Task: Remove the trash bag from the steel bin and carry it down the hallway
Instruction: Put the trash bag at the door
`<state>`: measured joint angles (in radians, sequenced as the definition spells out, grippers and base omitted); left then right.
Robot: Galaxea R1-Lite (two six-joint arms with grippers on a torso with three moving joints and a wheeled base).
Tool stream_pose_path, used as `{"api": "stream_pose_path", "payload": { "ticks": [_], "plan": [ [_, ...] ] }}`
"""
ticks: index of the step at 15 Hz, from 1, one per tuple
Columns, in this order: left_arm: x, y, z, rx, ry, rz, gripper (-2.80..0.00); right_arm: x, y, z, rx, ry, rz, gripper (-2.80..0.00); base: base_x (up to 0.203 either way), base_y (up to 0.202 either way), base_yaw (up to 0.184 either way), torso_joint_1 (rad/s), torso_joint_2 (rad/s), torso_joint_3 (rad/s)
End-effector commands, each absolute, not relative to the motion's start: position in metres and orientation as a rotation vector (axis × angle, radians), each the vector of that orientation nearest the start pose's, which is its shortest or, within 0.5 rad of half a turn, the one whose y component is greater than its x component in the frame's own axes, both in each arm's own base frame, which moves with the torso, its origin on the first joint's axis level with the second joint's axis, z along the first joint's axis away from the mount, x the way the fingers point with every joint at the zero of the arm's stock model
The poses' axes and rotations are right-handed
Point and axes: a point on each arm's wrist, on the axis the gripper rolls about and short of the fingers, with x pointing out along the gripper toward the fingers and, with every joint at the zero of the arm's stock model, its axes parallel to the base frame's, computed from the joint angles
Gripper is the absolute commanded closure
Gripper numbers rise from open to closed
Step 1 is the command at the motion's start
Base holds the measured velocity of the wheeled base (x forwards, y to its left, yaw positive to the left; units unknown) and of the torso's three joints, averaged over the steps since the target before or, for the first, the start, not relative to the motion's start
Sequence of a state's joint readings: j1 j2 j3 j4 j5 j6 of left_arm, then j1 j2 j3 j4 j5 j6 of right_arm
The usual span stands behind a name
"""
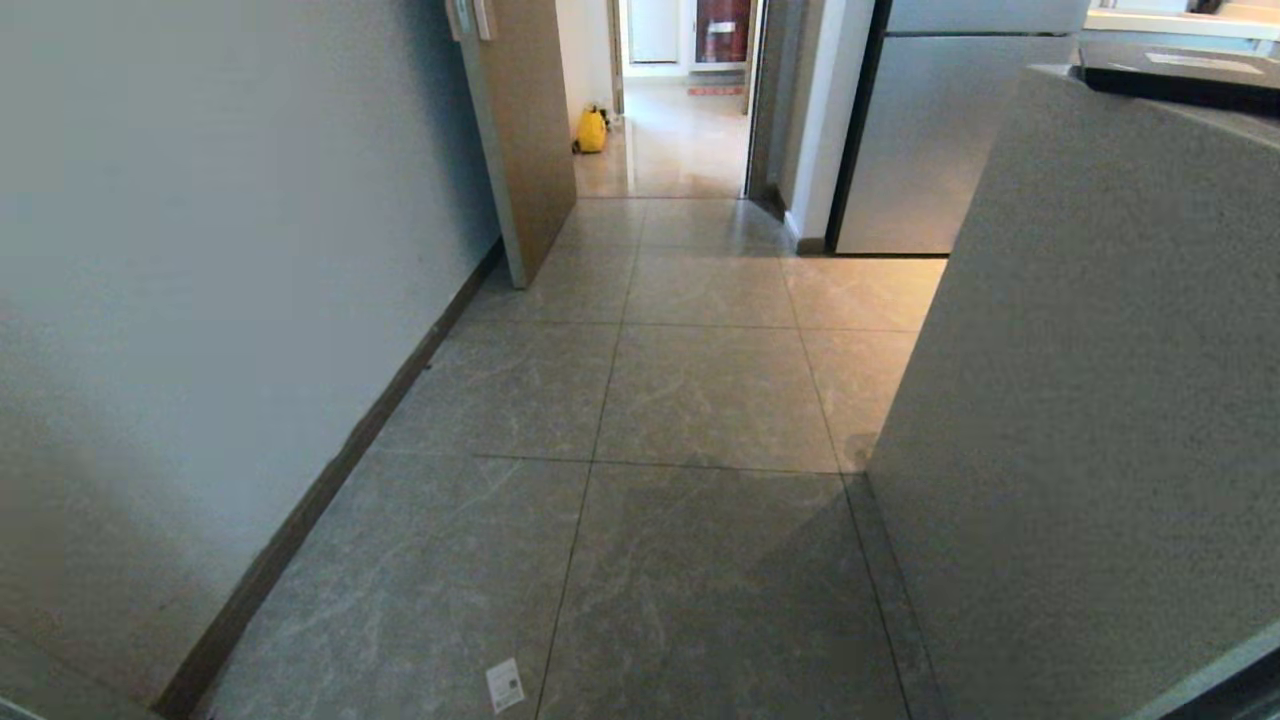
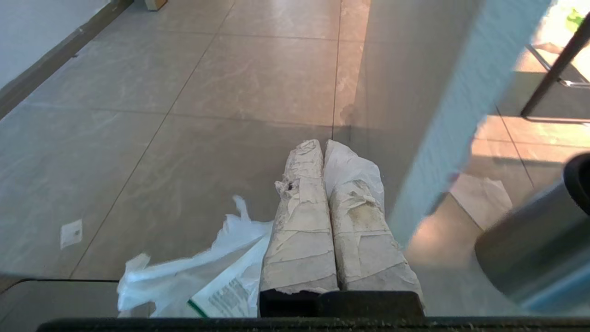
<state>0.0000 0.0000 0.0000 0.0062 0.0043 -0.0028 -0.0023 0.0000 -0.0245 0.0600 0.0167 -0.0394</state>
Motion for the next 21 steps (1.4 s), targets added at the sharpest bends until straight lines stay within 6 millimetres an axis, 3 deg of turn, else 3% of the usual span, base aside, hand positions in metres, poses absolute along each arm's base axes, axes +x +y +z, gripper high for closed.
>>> {"api": "stream_pose_path", "payload": {
  "ticks": [1, 9, 21],
  "plan": [
    [-0.0228, 0.0001, 0.0749, -0.003, 0.006, 0.003, 0.00, -0.0248, 0.0005, 0.0760, -0.040, 0.036, 0.015, 0.00, 0.188, 0.000, 0.000, -0.002, 0.00, -0.002],
    [-0.0228, 0.0001, 0.0749, -0.003, 0.006, 0.003, 0.00, -0.0248, 0.0004, 0.0760, -0.038, 0.036, 0.016, 0.00, 0.173, 0.000, 0.002, 0.003, 0.00, 0.002],
    [-0.0228, 0.0001, 0.0749, -0.003, 0.006, 0.003, 0.00, -0.0247, 0.0004, 0.0762, -0.040, 0.036, 0.015, 0.00, 0.007, 0.000, 0.001, 0.000, 0.00, 0.000]
  ]
}}
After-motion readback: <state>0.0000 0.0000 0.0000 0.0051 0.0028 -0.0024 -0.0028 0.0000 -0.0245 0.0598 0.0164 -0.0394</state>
